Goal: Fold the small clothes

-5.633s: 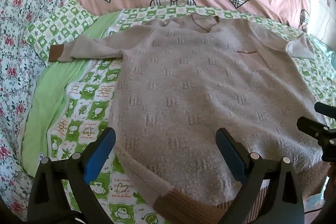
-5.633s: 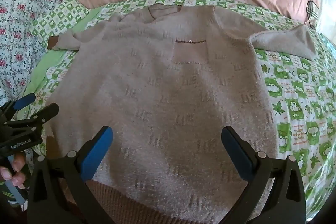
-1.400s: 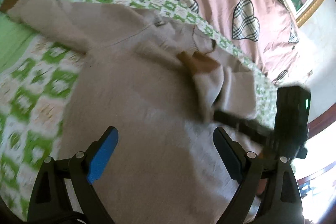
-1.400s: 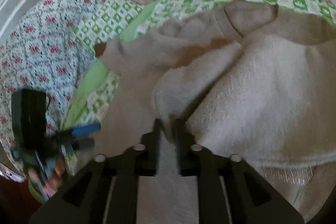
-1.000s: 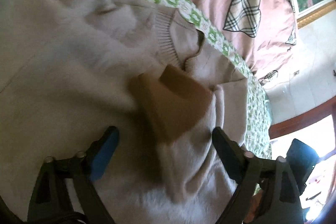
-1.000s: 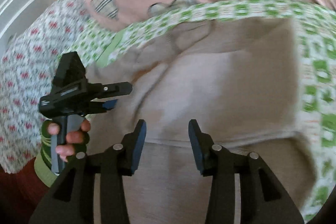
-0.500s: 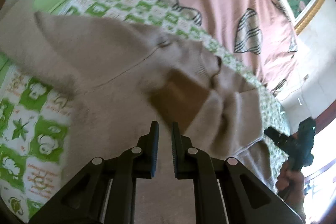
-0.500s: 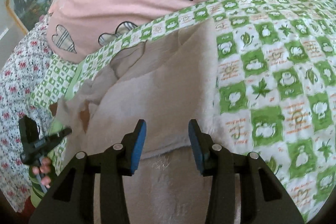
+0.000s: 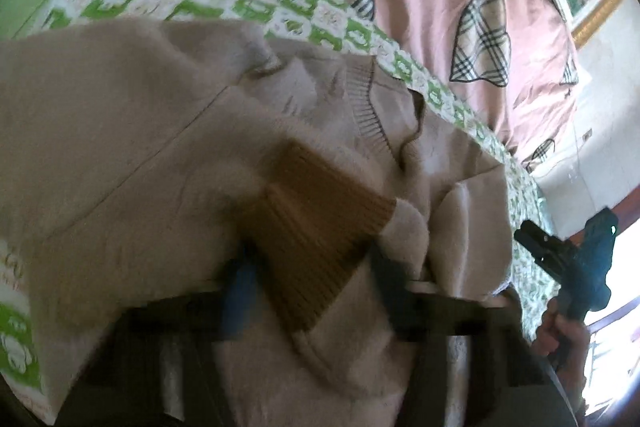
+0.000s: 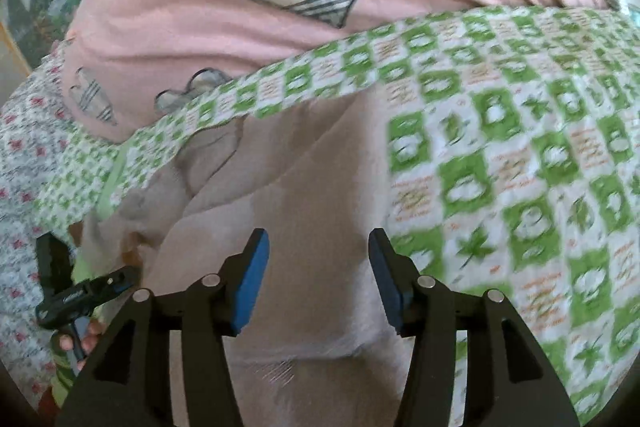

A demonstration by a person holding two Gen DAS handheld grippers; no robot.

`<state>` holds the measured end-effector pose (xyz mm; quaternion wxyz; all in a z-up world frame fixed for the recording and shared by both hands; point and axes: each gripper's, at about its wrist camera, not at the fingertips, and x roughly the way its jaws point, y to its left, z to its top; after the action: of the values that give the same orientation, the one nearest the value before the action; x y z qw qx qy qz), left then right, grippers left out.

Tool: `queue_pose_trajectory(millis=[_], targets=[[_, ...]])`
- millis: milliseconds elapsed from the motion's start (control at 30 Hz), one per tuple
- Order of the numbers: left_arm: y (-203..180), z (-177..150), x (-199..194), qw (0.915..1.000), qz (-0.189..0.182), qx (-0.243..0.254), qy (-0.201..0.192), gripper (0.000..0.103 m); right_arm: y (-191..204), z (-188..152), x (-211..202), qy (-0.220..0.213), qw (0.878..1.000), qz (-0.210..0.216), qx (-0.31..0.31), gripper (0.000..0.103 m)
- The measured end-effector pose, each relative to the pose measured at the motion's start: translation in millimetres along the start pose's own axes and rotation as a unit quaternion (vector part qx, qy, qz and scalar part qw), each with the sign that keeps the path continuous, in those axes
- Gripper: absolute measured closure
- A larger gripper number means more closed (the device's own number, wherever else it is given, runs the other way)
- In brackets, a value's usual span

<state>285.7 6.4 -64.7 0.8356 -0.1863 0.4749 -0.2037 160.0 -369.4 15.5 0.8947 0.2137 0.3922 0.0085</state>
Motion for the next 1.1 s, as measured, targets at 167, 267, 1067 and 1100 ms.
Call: queue_pose_trajectory(millis=[167,267,1067,1100], targets=[[-1,-7,-18,0.9992,0.007,0.011,-0.038,0.092,-12,6,23,0.031,0.999,-0.006,0.007,0.05],[0,-13,-47,0.9969,0.0,0.002,-0.078,0.093,-5,0,38,0.058,0.998,-0.007,-0.022,0.079],[26,-22,-54,0.9981,-0.028,-0.023,-0.049,0.092,-37,3,19,0.041,0.999,-0.017,-0.014,0.095],[18,-24,-63,0.9975,-0.028,-0.006,-0.064,0.092,-37,3,18,0.039,0.999,-0.017,-0.016,0.095]])
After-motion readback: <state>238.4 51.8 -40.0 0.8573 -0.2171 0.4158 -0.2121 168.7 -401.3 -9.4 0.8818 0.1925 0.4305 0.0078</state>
